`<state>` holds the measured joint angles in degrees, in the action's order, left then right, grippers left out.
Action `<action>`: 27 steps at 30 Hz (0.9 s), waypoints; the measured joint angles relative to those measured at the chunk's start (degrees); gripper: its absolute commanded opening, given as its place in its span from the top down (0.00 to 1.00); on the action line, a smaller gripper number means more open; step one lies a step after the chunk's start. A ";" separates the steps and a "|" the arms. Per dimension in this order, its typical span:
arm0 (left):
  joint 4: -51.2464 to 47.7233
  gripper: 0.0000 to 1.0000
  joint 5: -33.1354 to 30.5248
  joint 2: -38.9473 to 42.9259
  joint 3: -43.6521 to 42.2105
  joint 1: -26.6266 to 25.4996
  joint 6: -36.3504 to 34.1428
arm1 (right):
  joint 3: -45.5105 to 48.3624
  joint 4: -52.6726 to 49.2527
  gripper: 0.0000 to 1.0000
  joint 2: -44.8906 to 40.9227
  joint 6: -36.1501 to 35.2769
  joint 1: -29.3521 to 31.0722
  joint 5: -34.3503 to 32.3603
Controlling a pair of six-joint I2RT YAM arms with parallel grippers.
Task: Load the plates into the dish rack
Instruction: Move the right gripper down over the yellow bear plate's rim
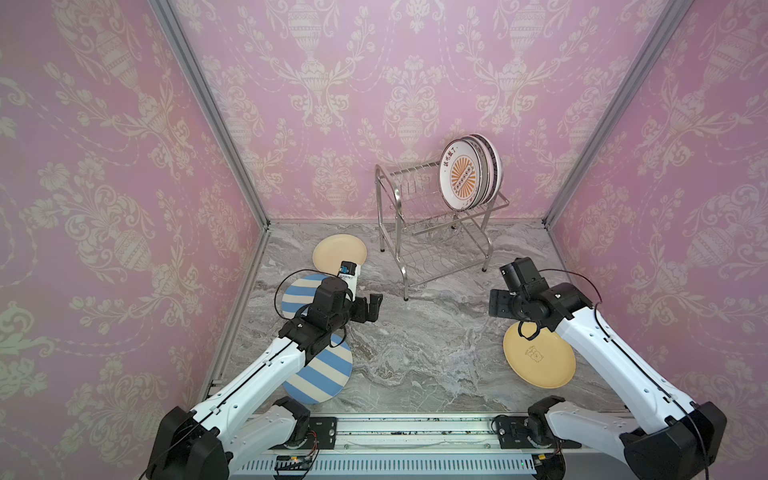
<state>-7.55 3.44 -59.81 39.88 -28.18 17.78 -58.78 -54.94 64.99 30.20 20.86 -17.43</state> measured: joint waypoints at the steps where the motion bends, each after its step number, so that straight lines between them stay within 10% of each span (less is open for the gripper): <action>1: 0.20 0.01 0.33 -0.15 0.00 0.00 0.02 | 2.14 0.20 0.11 -0.46 1.42 -0.20 1.07; 27: 3.52 0.01 2.51 -1.05 -2.56 0.00 1.51 | 21.81 14.43 0.09 0.44 11.47 -4.79 9.81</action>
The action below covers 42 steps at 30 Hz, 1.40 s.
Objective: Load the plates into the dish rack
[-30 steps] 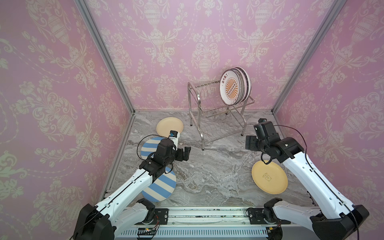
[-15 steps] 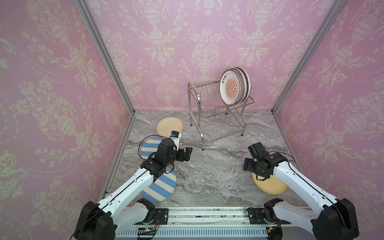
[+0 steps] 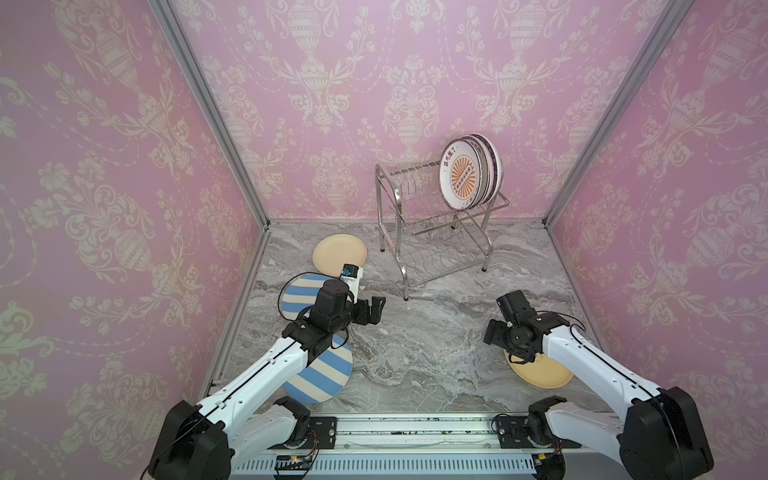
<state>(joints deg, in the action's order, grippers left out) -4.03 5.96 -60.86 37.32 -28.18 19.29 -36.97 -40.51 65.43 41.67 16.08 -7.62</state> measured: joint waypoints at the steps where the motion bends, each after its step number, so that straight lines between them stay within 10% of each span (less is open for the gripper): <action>1: 0.13 0.01 0.00 0.00 -0.22 0.00 0.11 | 0.28 0.24 0.09 0.07 0.00 0.00 0.15; 25: -1.51 0.01 -0.33 0.31 -0.68 0.00 0.31 | 1.27 9.46 0.09 9.31 0.00 0.11 5.68; 42: -3.93 0.01 -1.46 2.89 -0.68 0.00 0.28 | -12.44 25.59 0.11 25.77 0.42 11.85 15.93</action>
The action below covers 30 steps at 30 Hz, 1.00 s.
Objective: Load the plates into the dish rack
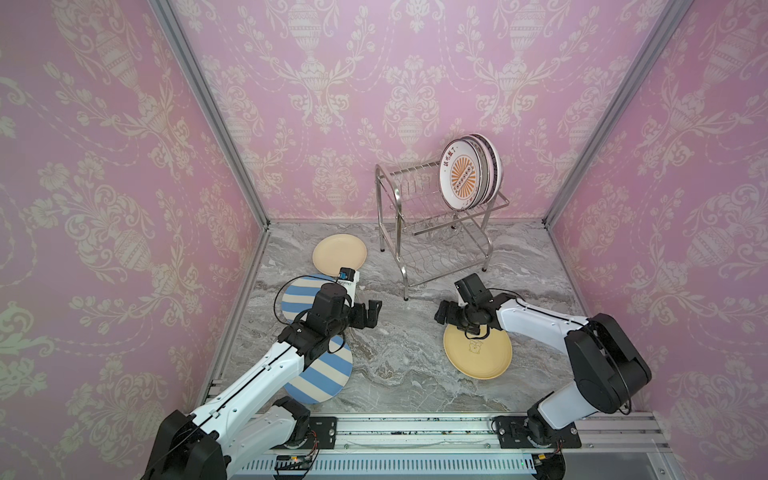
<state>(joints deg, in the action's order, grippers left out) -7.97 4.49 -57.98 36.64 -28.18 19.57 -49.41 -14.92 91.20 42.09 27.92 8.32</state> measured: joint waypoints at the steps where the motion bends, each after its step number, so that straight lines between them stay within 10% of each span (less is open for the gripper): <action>1: -0.07 0.01 -0.11 0.02 0.00 0.00 0.00 | -0.98 0.57 0.11 1.03 -0.04 0.31 0.37; 11: 0.66 0.01 0.20 -1.05 0.00 0.00 0.00 | -6.05 0.68 0.12 2.51 -2.67 2.27 2.16; 30: 14.34 0.01 6.21 -15.19 -2.16 -6.56 3.02 | 14.75 -19.93 0.26 -34.07 -3.87 -12.15 -7.30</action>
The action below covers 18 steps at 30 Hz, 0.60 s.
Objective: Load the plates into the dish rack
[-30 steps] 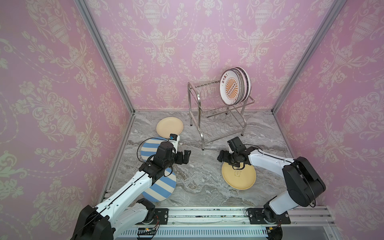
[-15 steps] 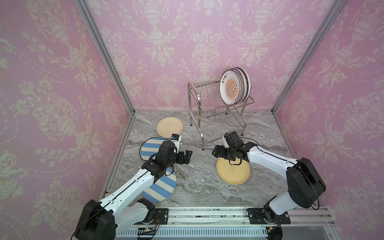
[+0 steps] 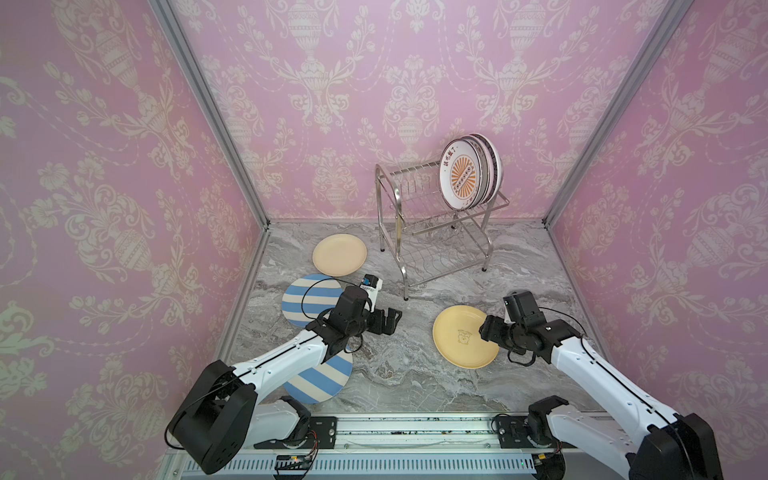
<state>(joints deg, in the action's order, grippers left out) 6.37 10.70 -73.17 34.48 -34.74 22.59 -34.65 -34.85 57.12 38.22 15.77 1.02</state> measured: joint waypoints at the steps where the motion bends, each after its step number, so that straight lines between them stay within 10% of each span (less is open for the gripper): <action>1: 0.85 0.01 0.02 -0.96 -0.11 -0.85 0.28 | 0.55 -0.50 0.27 -0.85 0.31 -0.50 -0.11; 18: 6.69 0.01 0.63 -7.37 -0.15 -4.87 2.40 | 11.06 7.34 0.53 -2.84 3.65 -5.60 5.20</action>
<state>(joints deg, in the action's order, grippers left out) 13.06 11.33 -80.53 34.33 -39.62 24.99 -23.59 -27.51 54.28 41.87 10.17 6.22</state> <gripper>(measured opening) 0.993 0.504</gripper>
